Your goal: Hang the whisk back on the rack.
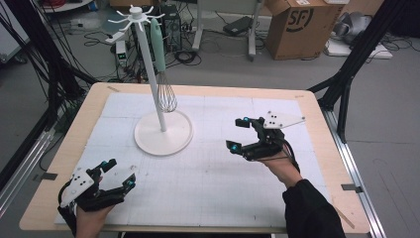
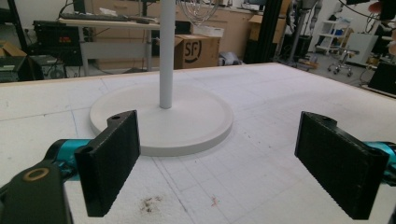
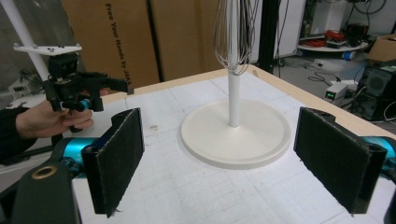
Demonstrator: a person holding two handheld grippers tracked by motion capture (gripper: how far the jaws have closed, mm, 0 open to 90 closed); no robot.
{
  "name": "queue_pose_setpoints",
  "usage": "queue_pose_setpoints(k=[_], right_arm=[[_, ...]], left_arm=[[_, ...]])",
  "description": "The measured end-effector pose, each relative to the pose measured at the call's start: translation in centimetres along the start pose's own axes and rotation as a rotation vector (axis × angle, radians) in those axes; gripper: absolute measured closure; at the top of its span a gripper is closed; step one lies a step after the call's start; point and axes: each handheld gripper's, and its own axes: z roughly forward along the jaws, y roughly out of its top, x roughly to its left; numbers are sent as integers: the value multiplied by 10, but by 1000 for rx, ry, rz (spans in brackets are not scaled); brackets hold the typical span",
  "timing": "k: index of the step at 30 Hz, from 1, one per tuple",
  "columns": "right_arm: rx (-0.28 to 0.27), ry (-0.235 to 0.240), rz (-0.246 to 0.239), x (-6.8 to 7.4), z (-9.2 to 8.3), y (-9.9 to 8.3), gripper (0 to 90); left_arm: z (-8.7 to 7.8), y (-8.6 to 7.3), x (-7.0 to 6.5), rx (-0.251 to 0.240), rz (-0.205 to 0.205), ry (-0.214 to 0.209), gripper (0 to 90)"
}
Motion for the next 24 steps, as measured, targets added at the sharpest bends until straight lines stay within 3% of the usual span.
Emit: queue_pose_setpoints(k=[13, 24], right_arm=[[-24, -69, 6, 19, -22, -36, 150], [-84, -116, 40, 38, -46, -70, 151]], left_arm=[[0, 0, -2, -8, 11, -5, 141], [2, 0, -6, 0, 31, -22, 136]])
